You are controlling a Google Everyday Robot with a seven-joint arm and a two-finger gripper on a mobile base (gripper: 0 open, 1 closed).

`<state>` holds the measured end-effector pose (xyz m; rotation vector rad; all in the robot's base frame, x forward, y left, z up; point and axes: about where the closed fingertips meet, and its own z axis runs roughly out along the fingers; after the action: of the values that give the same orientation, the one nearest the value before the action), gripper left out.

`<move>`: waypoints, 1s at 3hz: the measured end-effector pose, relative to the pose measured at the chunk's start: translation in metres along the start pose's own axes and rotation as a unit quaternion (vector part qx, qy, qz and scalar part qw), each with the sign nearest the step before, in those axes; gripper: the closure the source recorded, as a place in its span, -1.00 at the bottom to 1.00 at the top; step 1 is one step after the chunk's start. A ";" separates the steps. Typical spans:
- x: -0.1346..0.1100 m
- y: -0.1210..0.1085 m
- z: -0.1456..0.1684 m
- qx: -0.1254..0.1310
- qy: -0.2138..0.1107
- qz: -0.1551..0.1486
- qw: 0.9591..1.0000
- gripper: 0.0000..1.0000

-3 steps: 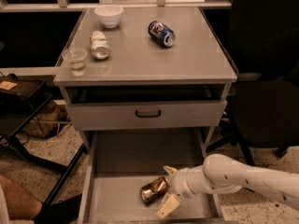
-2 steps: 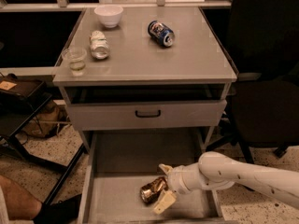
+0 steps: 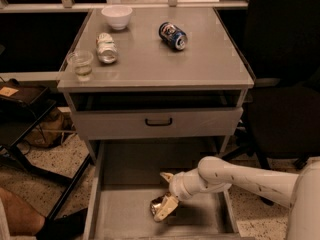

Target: Pick orange can from middle drawer and place on counter

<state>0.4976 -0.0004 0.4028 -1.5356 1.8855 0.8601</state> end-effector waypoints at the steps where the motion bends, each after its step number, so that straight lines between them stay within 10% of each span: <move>1: 0.022 -0.005 0.013 0.001 0.003 0.007 1.000 -1.00; 3: 0.049 0.005 0.012 0.000 0.018 0.026 0.999 -0.16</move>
Offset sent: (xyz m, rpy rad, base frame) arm -0.0335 -0.0458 -0.0648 -0.0752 0.0868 -0.0557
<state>0.4840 -0.0215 0.3589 -1.5177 1.9599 0.8593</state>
